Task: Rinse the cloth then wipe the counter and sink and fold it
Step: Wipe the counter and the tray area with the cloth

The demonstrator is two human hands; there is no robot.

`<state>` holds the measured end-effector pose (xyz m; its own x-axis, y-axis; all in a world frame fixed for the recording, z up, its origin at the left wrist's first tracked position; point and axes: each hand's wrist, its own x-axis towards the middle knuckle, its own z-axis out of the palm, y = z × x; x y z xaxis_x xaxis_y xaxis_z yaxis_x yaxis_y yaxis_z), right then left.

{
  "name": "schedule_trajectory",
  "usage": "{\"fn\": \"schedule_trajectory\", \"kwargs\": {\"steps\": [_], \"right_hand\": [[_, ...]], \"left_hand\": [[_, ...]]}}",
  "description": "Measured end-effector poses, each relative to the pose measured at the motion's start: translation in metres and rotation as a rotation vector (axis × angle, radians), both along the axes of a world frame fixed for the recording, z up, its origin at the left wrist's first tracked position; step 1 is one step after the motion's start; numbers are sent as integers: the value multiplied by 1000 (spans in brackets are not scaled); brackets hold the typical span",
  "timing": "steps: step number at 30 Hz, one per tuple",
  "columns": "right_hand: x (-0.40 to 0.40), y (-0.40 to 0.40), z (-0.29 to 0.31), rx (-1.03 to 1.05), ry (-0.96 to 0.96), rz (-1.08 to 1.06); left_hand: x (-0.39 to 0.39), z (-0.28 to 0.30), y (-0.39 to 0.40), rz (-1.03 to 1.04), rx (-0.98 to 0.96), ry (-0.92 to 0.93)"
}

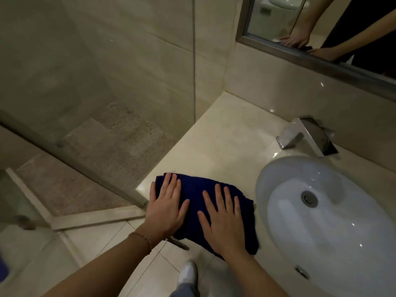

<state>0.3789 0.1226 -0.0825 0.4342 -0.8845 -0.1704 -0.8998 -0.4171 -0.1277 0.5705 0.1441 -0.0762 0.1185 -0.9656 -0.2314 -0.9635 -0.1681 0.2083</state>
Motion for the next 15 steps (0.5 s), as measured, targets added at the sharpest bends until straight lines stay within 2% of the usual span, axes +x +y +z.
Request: {"fn": "schedule_trajectory", "kwargs": {"steps": [5, 10, 15], "right_hand": [[-23, 18, -3, -14, -29, -3], [-49, 44, -1, -25, -31, -23], [-41, 55, -5, 4, -28, -16]], "left_hand": [[-39, -5, 11, 67, 4, 41], [-66, -9, 32, 20, -27, 21], [-51, -17, 44, -62, -81, -15]]}}
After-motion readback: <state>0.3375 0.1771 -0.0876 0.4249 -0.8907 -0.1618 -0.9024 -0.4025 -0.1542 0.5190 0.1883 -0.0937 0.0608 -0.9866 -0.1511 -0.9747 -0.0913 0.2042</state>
